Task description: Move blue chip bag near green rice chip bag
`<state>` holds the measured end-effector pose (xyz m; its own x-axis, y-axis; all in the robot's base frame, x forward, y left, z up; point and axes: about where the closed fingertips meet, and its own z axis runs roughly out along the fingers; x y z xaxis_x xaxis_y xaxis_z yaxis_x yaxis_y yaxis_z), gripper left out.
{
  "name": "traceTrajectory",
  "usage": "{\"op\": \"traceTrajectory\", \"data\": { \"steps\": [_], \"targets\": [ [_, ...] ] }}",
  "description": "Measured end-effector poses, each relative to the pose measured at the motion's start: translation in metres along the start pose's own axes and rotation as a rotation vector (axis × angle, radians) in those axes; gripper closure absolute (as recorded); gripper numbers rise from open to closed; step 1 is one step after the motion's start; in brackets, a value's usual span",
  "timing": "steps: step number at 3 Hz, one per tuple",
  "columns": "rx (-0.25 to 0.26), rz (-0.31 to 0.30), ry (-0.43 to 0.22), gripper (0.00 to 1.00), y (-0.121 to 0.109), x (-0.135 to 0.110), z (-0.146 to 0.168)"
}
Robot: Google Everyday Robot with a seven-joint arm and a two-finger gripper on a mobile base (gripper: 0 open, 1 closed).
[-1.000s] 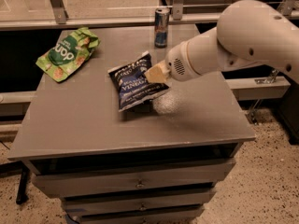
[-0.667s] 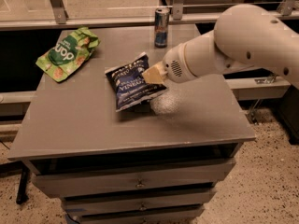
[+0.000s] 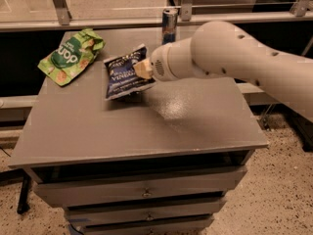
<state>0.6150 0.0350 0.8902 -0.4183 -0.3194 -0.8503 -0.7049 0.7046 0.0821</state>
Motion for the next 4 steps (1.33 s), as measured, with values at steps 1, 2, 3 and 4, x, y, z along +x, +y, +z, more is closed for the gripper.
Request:
{"op": "traceTrajectory", "data": {
  "steps": [1,2,3,4],
  "targets": [
    [0.095,-0.016,-0.066,1.0,-0.023,-0.026,0.022],
    [0.129,-0.013,-0.109,1.0,-0.034,-0.039,0.042],
    [0.118,0.017,-0.136,1.0,-0.031,-0.041,0.064],
    [0.093,0.052,-0.16,1.0,-0.018,-0.042,0.081]
  ]
}}
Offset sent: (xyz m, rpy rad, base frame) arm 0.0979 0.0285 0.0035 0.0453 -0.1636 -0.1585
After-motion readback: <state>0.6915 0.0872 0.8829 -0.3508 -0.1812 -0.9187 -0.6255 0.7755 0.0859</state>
